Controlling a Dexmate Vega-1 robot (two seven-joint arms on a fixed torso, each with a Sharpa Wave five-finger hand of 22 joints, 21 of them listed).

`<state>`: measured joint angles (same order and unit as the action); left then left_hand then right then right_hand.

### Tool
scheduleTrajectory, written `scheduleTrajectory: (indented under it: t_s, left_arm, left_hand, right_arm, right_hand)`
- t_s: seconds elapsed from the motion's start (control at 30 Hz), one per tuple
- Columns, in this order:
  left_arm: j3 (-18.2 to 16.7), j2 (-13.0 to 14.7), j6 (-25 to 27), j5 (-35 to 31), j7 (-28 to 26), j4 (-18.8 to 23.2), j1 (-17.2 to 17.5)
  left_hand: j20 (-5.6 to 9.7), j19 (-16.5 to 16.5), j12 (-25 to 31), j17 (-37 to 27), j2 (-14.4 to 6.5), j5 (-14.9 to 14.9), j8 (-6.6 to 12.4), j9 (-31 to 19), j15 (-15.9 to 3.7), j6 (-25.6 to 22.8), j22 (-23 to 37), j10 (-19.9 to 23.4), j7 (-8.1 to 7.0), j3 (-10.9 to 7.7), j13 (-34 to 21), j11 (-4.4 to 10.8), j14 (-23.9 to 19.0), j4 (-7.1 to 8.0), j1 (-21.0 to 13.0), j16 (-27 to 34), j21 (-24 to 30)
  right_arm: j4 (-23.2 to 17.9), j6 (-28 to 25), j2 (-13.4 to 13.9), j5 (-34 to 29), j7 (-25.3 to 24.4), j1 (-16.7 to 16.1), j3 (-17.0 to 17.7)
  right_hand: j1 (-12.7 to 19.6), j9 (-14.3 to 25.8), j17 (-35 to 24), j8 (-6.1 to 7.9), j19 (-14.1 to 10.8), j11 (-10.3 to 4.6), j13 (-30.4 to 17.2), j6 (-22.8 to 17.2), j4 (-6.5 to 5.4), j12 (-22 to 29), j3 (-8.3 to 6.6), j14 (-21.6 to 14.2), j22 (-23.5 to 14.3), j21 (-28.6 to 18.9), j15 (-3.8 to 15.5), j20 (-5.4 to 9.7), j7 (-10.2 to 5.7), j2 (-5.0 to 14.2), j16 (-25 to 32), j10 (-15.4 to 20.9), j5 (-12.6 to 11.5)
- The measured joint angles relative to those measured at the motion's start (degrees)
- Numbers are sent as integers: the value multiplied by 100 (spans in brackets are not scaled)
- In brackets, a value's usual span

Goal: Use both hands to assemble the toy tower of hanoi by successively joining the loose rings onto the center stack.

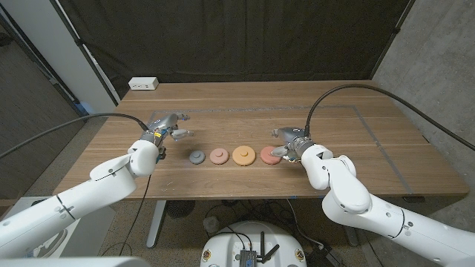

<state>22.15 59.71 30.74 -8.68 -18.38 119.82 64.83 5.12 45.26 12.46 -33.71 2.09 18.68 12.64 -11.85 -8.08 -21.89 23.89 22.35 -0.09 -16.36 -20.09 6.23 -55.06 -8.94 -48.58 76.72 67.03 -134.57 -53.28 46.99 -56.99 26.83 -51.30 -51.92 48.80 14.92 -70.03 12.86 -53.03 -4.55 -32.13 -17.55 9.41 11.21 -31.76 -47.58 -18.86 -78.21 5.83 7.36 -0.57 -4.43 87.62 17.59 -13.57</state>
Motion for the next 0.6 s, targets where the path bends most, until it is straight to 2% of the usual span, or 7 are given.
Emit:
scheduleTrajectory:
  t_s: [0.23, 0.33, 0.43, 0.47, 0.57, 0.6]
  left_arm:
    - [-25, 1, -41, 24, -19, -30, 20]
    - [-36, 2, -55, 34, -28, -43, 26]
    - [-42, 2, -69, 42, -30, -63, 32]
    - [-44, 2, -73, 44, -31, -68, 32]
    - [-47, 2, -83, 51, -33, -83, 34]
    - [-49, 2, -87, 53, -35, -87, 34]
  left_hand:
    - [0, 0, 0, 0, 0, 0, 0, 0, 0, 0, -19, 23, 0, 0, 0, 22, 0, 0, 0, 0, 0]
    - [0, 0, 0, 15, 0, 0, 0, 0, 0, 0, -26, 23, 0, 0, 1, 21, 0, 0, 0, 0, 44]
    - [0, 0, 0, 28, 0, 0, 0, 0, 0, 0, -26, 23, 0, 0, 1, 21, 0, 0, 0, 0, 44]
    - [0, 0, 0, 28, -15, 0, 0, 0, 0, 0, -25, 23, 0, 0, 1, 21, 0, 0, -15, 0, 44]
    - [0, 0, 0, 28, -16, 0, 0, 0, 0, -17, -25, 22, -17, 0, 1, 21, 0, 0, -16, 0, 44]
    - [0, 0, 0, 28, -23, 0, 0, 0, 0, -30, -25, 23, -30, 0, 1, 21, 0, 0, -23, 22, 44]
  right_arm:
    - [147, 7, -214, -383, 463, 61, -32]
    - [215, 13, -316, -524, 641, 79, -34]
    - [268, 32, -386, -676, 844, 91, -34]
    - [318, 49, -447, -789, 995, 100, -32]
    - [386, 69, -537, -909, 1162, 108, -16]
    - [395, 80, -548, -957, 1217, 109, -13]
  right_hand:
    - [-62, -30, -5, -59, 21, 25, 12, 227, -43, -42, 43, 40, 53, -22, -20, 21, 22, -62, -11, -133, 0]
    - [-107, -29, 2, -83, 62, 24, 28, 327, -48, -42, 48, 63, 66, -22, -37, -20, 39, -106, -52, -195, 0]
    - [-108, -29, 25, -128, 63, 80, 38, 413, -64, -63, 97, 70, 80, -22, -30, -20, 58, -108, -76, -255, 0]
    - [-169, -44, 26, -128, 85, 78, 51, 448, -63, -63, 95, 110, 92, -22, -35, -1, 60, -169, -76, -291, 0]
    - [-212, -56, 28, -152, 104, 116, 70, 555, -71, -70, 135, 166, 122, -22, -42, -21, 101, -144, -127, -390, 0]
    - [-273, -56, 47, -169, 124, 119, 80, 571, -71, -85, 135, 195, 132, -22, -52, -41, 99, -197, -140, -431, 0]
